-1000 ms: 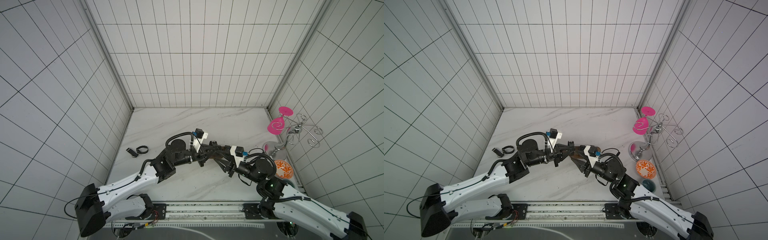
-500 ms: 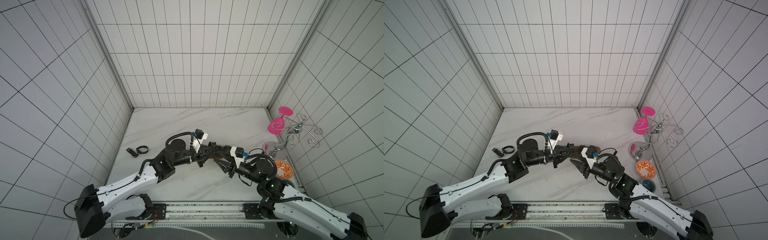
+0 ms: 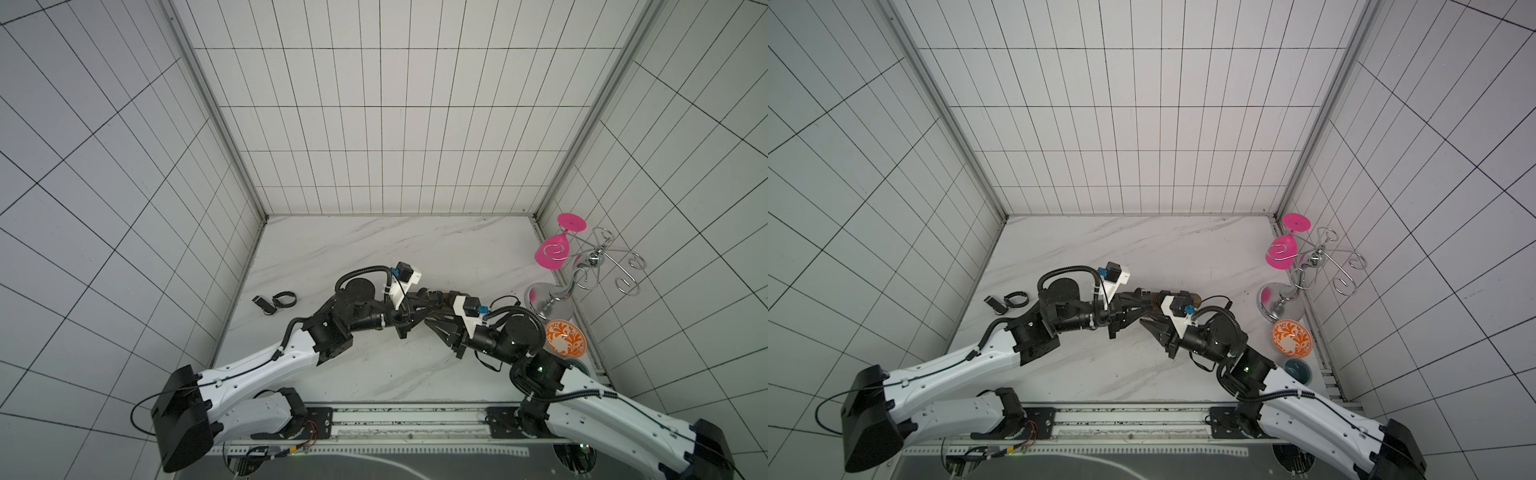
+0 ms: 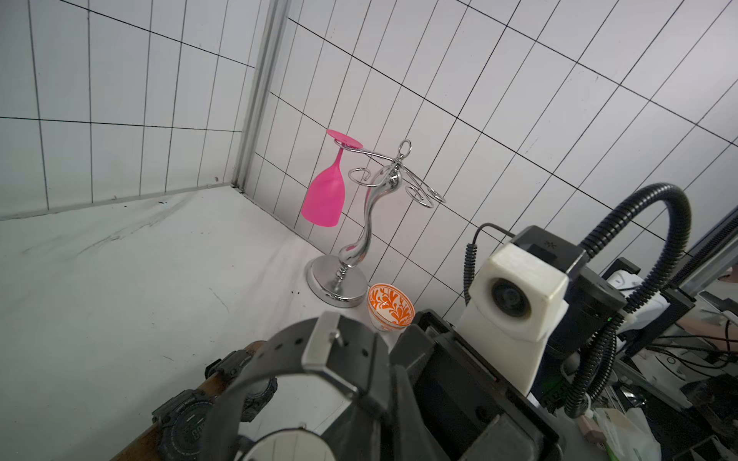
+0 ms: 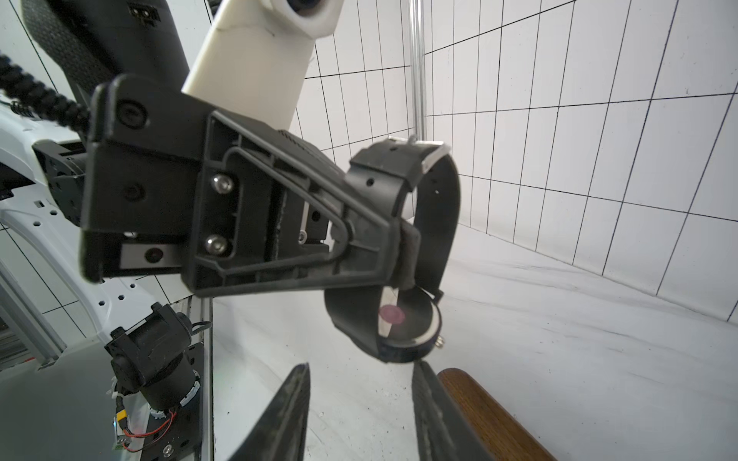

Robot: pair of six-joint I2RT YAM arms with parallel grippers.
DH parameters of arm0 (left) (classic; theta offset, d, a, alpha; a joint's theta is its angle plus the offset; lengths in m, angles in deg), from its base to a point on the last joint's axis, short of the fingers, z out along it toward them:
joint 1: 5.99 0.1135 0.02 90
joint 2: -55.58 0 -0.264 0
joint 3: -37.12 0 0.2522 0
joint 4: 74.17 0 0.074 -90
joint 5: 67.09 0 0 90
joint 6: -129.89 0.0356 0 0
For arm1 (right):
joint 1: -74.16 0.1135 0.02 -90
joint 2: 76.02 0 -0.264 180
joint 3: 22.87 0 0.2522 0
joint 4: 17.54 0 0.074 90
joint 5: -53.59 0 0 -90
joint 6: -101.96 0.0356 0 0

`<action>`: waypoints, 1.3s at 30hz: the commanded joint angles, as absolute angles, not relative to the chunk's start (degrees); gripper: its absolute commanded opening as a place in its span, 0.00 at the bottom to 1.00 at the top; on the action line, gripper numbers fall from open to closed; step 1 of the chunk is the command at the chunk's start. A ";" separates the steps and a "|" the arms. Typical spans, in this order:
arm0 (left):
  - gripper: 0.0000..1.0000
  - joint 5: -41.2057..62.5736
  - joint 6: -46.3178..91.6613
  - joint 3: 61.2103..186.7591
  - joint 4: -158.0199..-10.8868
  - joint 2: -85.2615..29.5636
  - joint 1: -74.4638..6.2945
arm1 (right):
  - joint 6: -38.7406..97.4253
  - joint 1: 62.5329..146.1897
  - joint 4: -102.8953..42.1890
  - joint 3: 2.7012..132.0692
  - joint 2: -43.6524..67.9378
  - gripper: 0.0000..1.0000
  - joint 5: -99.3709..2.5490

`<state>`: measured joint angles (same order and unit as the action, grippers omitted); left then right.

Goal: Place watch on stand
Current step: Pick up the watch at the center of the board.

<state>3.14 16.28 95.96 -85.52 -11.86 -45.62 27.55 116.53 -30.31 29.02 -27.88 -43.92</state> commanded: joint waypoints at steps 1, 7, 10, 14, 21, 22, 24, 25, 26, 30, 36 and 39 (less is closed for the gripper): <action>0.00 2.79 17.54 97.15 -84.57 -12.18 -45.40 | 26.64 116.76 -27.82 30.19 -28.30 0.40 -45.90; 0.00 15.24 21.49 101.59 -93.56 -14.07 -49.49 | 26.28 119.91 -28.11 31.69 -27.39 0.45 -42.06; 0.00 18.86 23.63 103.77 -96.10 -15.81 -52.51 | 26.37 120.67 -28.28 32.58 -26.23 0.45 -39.84; 0.00 20.96 25.08 104.97 -96.67 -17.29 -55.56 | 25.71 120.74 -29.80 34.19 -24.48 0.45 -38.80; 0.00 24.27 26.96 106.93 -98.78 -18.91 -58.30 | 25.74 120.88 -31.19 34.23 -22.96 0.41 -37.56; 0.00 24.64 27.26 107.25 -99.13 -19.08 -58.58 | 25.84 120.91 -31.39 34.22 -22.70 0.40 -36.94; 0.00 26.17 27.90 107.99 -100.13 -19.63 -59.46 | 25.93 120.92 -32.13 34.52 -22.20 0.38 -35.74; 0.00 27.07 28.24 108.54 -100.98 -20.00 -60.01 | 26.02 120.96 -32.54 34.67 -21.93 0.36 -34.82; 0.00 27.76 28.60 109.13 -101.70 -20.60 -60.38 | 26.02 121.00 -32.95 34.97 -21.67 0.35 -33.96; 0.00 30.76 29.41 111.19 -104.02 -22.31 -62.10 | 25.84 121.18 -34.46 35.69 -20.66 0.32 -30.21; 0.00 33.79 30.38 113.25 -106.64 -24.46 -63.68 | 26.00 121.24 -36.67 36.42 -19.77 0.24 -25.96; 0.00 33.70 30.40 113.76 -107.10 -25.19 -63.85 | 26.15 121.23 -36.62 36.33 -19.63 0.14 -26.53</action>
<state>32.50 28.95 111.70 -105.83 -24.67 -63.28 26.31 120.83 -35.38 30.07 -19.95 -29.14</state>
